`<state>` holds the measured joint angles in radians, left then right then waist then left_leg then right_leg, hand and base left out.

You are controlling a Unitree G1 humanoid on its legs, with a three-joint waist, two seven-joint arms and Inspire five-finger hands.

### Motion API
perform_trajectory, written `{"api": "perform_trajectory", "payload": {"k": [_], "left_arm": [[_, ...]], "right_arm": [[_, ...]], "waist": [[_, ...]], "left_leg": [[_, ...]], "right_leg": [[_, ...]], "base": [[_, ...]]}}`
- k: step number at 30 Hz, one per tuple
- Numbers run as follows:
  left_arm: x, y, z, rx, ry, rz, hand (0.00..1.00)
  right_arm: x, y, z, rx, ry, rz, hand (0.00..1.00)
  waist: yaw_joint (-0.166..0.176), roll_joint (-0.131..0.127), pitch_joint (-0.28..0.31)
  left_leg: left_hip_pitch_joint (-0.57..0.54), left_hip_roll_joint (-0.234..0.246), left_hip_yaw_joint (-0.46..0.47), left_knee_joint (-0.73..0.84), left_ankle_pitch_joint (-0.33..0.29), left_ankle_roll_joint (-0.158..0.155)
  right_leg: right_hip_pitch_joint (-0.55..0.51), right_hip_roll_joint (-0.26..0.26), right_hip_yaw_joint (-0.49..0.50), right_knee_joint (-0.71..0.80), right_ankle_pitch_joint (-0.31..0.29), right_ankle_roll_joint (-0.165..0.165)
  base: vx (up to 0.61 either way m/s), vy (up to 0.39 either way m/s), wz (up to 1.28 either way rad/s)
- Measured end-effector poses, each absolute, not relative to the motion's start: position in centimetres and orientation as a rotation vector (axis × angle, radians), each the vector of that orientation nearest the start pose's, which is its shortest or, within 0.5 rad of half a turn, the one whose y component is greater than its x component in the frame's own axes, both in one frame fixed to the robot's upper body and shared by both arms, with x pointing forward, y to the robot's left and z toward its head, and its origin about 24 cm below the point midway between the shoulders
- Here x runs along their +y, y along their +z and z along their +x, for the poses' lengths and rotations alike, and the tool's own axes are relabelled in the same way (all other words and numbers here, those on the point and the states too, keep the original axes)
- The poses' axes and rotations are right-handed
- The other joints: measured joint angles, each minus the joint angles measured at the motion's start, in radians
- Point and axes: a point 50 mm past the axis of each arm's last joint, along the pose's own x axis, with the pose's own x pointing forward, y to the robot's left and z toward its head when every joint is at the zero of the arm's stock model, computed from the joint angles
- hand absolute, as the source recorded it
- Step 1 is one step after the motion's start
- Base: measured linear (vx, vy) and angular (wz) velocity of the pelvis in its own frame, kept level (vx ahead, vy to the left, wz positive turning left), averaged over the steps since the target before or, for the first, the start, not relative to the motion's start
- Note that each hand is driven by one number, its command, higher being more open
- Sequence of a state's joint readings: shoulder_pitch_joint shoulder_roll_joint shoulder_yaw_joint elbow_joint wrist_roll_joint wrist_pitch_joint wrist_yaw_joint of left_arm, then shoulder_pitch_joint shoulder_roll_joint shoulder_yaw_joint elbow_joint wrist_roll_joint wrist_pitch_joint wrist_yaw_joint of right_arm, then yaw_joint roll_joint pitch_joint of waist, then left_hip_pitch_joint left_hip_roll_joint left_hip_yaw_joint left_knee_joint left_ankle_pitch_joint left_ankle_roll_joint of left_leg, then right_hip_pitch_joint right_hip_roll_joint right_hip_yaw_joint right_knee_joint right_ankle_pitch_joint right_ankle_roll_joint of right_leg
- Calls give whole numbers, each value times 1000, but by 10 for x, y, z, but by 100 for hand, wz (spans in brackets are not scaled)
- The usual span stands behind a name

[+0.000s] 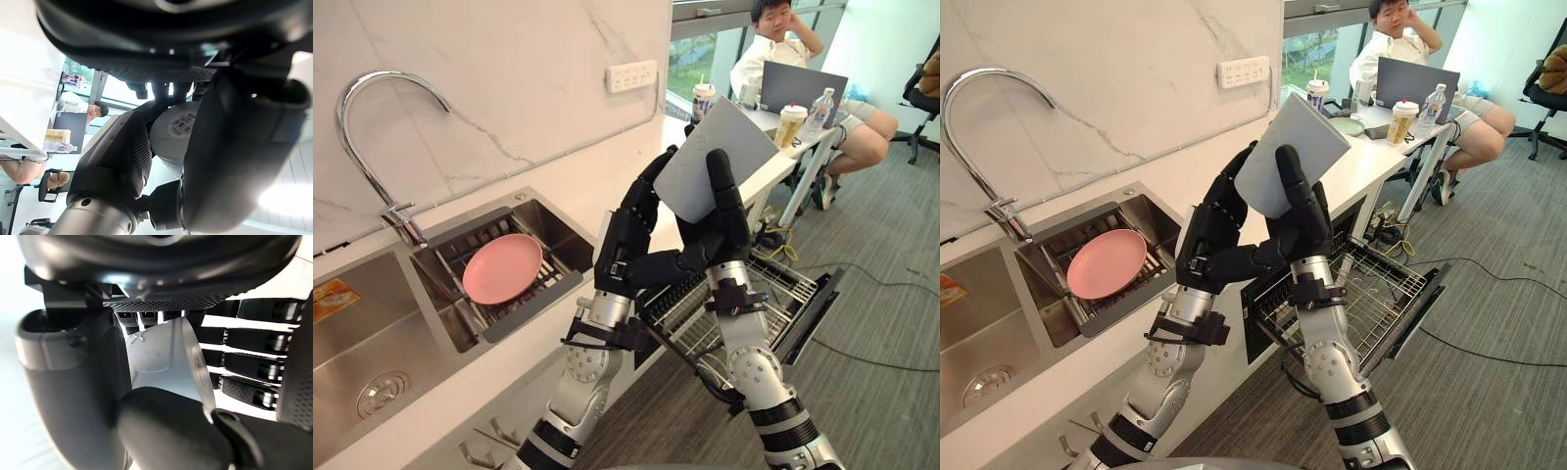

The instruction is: Walk over to the sink, pick up the cup, carry it to the dishwasher, place the cup inside the dishwasher, then close the dishwasher door

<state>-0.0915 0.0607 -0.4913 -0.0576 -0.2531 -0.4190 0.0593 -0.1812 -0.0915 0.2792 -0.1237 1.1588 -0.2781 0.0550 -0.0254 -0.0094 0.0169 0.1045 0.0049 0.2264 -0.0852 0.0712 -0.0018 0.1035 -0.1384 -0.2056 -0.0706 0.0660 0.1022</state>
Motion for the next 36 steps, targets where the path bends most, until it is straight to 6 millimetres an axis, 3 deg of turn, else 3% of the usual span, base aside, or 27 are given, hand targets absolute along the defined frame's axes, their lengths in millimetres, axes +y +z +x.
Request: {"api": "perform_trajectory", "payload": {"k": [8, 13, 16, 17, 19, 21, 24, 27, 31, 34, 36], "left_arm": [[46, 103, 234, -438, -480, -258, 100], [42, 86, 230, -346, -547, -228, 100], [52, 34, 207, -114, -540, -198, 100], [60, 8, 196, 10, -519, -163, 100], [76, -24, 176, 181, -479, -118, 100], [81, -28, 172, 200, -456, -118, 100], [81, -13, 181, 123, -446, -138, 100], [74, 5, 186, 26, -480, -152, 100], [64, 13, 188, -5, -528, -177, 100], [61, 0, 186, 117, -545, -265, 100], [61, -30, 180, 316, -548, -308, 100]], "right_arm": [[-108, 124, 269, -366, 265, 1114, 0], [-123, 105, 261, -341, 108, 1126, 0], [-169, 89, 250, -462, -170, 1214, 0], [-193, 79, 241, -527, -286, 1234, 0], [-234, 51, 217, -598, -504, 1233, 0], [-250, 32, 199, -614, -608, 1245, 0], [-265, 12, 176, -662, -702, 1264, 0], [-265, 16, 177, -708, -655, 1244, 0], [-262, 23, 182, -661, -623, 1128, 0], [-264, 25, 186, -541, -615, 977, 0], [-270, 21, 189, -435, -616, 882, 0]], "waist": [[-11, 0, 0], [-19, 0, 0], [-21, 0, 1], [-23, 0, 1], [-36, 0, 3], [-44, 0, 4], [-56, 3, 5], [-61, -1, 8], [-57, -3, 8], [-57, -6, 10], [-52, -8, 11]], "left_leg": [[-12, -1, -4, 0, 2, 1], [-26, -3, -18, 0, 4, 2], [-31, -6, -21, 0, 4, 2], [-33, -8, -22, -1, 4, 2], [-36, -12, -23, -1, 4, 2], [-37, -13, -25, -1, 4, 2], [-37, -13, -27, -5, 1, -1], [-39, -12, -30, -6, 1, -1], [-39, -12, -31, -5, 2, -1], [-41, -12, -32, -5, 2, -1], [-42, -12, -36, -5, 5, 3]], "right_leg": [[-10, -2, -2, 0, 0, 0], [-16, -3, -14, 0, -1, 3], [-19, -8, -18, 0, -4, 6], [-21, -10, -20, 0, -4, 7], [-21, -14, -23, 0, -5, 8], [-20, -17, -25, 1, -5, 8], [-20, -19, -27, 5, -6, 8], [-20, -19, -33, 5, -11, 12], [-21, -19, -37, 5, -12, 13], [-21, -20, -39, 5, -8, 7], [-18, -20, -43, 5, -8, 7]], "base": [[0, 0, 1], [0, -7, 8], [3, 0, 5], [-1, 7, 4], [-4, 7, 4], [-4, 2, 2], [-39, 4, 2], [-50, 3, 5], [-27, 1, 3], [0, 0, 0], [19, -7, 4]]}}
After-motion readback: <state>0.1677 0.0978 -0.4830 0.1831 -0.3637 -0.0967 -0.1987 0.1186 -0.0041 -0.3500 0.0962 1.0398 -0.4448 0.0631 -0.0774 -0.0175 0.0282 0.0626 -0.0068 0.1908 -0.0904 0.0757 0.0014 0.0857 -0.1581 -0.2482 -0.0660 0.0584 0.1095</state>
